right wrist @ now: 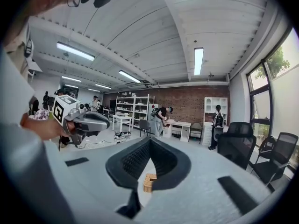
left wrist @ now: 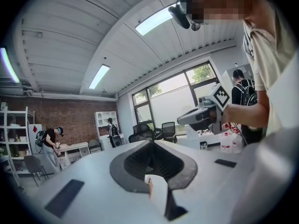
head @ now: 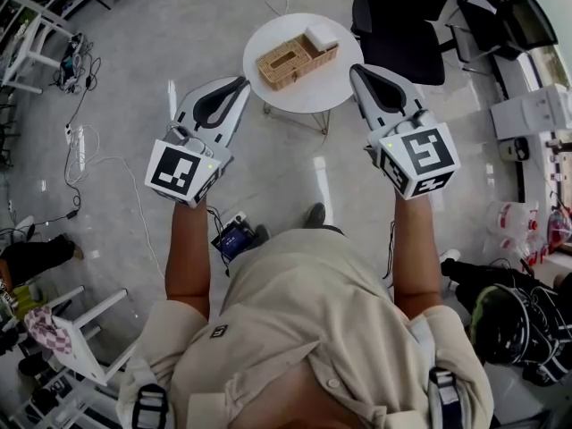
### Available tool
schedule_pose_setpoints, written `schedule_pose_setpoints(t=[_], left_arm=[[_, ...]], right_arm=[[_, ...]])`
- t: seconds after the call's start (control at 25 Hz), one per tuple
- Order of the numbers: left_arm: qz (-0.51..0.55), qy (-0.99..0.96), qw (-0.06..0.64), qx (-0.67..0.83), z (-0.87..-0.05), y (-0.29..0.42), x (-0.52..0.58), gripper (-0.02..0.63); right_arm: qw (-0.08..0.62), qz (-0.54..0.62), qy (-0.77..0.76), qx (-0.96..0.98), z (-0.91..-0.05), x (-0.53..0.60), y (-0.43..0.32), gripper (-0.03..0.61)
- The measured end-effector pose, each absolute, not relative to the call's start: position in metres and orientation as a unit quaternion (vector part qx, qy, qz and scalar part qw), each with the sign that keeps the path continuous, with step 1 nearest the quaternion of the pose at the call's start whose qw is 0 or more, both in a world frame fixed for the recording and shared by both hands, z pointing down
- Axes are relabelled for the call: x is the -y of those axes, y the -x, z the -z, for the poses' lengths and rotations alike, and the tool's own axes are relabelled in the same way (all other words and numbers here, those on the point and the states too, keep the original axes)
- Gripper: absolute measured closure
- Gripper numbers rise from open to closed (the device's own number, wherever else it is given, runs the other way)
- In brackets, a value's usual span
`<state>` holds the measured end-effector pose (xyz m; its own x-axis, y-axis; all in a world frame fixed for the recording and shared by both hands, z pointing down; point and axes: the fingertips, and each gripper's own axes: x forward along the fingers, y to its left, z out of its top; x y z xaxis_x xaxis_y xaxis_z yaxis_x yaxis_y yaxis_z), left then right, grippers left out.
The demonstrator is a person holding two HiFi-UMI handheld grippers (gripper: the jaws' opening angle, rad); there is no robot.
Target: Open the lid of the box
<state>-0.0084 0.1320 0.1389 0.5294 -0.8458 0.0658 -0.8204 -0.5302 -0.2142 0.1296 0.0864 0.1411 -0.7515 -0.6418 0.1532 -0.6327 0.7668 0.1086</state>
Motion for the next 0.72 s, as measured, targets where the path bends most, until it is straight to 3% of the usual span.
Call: schedule_pose_setpoints(t=[0.72], left_arm=[[0.092, 0.877, 0.085, -0.463, -0.140, -0.052, -0.065, 0.589]], right_arm=[[0.088, 0.011, -0.362, 0.928, -0.152, -0.033, -0.193, 0.586]])
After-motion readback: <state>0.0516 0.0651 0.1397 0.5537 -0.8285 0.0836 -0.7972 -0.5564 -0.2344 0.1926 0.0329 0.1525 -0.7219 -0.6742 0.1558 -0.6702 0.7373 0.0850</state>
